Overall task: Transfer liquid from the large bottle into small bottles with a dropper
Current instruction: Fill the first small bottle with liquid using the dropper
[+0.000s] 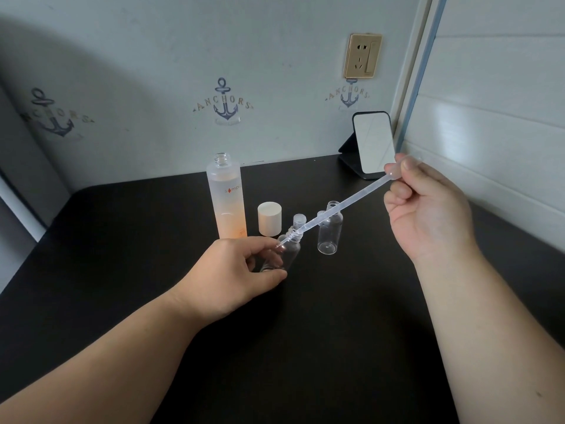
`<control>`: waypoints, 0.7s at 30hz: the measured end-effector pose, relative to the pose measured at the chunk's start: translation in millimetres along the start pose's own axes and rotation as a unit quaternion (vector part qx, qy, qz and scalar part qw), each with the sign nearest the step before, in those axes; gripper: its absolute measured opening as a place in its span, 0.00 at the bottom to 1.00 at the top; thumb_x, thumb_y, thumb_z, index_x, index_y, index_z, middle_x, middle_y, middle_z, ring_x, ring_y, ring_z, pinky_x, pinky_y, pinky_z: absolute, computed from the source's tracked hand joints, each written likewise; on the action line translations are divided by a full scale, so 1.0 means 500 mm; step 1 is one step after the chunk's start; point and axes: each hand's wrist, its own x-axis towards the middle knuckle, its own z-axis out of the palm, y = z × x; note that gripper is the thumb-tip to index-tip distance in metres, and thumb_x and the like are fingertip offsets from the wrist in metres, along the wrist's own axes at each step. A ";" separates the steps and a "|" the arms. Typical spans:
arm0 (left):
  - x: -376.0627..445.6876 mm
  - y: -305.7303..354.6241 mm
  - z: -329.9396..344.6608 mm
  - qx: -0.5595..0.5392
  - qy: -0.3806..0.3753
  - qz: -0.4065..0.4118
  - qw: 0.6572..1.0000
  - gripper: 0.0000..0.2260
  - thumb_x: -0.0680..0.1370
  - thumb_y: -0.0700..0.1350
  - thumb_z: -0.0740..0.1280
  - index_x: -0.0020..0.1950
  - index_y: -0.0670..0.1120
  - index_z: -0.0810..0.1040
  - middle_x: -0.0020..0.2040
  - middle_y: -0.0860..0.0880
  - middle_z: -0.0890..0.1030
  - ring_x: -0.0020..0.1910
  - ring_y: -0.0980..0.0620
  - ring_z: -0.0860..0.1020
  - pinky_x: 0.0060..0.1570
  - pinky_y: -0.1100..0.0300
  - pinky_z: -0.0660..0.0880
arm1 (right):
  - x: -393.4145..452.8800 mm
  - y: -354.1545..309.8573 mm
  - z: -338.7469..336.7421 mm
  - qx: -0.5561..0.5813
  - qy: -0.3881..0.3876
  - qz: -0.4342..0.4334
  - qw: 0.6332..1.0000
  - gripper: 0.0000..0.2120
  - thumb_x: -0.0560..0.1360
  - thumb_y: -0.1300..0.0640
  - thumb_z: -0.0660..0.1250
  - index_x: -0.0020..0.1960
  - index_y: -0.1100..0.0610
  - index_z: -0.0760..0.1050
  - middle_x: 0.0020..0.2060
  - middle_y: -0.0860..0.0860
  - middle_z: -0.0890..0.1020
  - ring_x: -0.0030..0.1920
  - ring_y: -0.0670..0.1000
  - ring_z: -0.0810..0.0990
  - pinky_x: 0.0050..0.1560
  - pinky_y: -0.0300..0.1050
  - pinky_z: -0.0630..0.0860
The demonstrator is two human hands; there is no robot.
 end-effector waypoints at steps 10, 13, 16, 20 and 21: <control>0.000 0.005 0.001 0.007 0.001 -0.001 1.000 0.13 0.74 0.52 0.75 0.59 0.59 0.82 0.44 0.71 0.80 0.42 0.63 0.78 0.43 0.74 0.71 | -0.002 0.000 0.000 -0.005 0.008 -0.020 1.000 0.06 0.78 0.69 0.66 0.47 0.63 0.80 0.36 0.55 0.83 0.31 0.45 0.77 0.35 0.34 0.71; 0.001 0.005 0.001 0.013 0.003 0.001 1.000 0.15 0.75 0.51 0.75 0.60 0.59 0.81 0.44 0.73 0.79 0.45 0.68 0.77 0.43 0.76 0.70 | 0.001 0.003 0.001 0.006 0.007 -0.028 1.000 0.07 0.78 0.68 0.66 0.45 0.61 0.82 0.38 0.54 0.84 0.36 0.46 0.81 0.38 0.35 0.75; 0.002 0.002 0.002 0.019 0.008 -0.001 1.000 0.14 0.74 0.51 0.76 0.59 0.59 0.80 0.42 0.74 0.78 0.43 0.68 0.77 0.42 0.76 0.70 | 0.004 0.005 -0.001 0.029 0.007 -0.027 0.999 0.07 0.79 0.66 0.66 0.47 0.61 0.82 0.37 0.53 0.83 0.37 0.47 0.81 0.39 0.36 0.76; 0.006 -0.002 0.000 0.009 0.000 -0.031 0.999 0.14 0.72 0.56 0.76 0.56 0.63 0.79 0.48 0.73 0.80 0.45 0.66 0.78 0.41 0.74 0.71 | 0.003 0.005 -0.003 0.044 0.009 -0.016 0.999 0.05 0.78 0.61 0.68 0.47 0.60 0.83 0.38 0.53 0.83 0.35 0.47 0.79 0.39 0.37 0.76; 0.007 -0.003 -0.001 0.004 -0.005 -0.041 0.999 0.15 0.72 0.57 0.76 0.56 0.63 0.79 0.50 0.72 0.81 0.44 0.66 0.78 0.41 0.74 0.71 | 0.003 0.005 -0.003 0.044 0.011 -0.013 0.999 0.05 0.78 0.61 0.69 0.47 0.60 0.82 0.38 0.53 0.83 0.35 0.47 0.79 0.39 0.37 0.76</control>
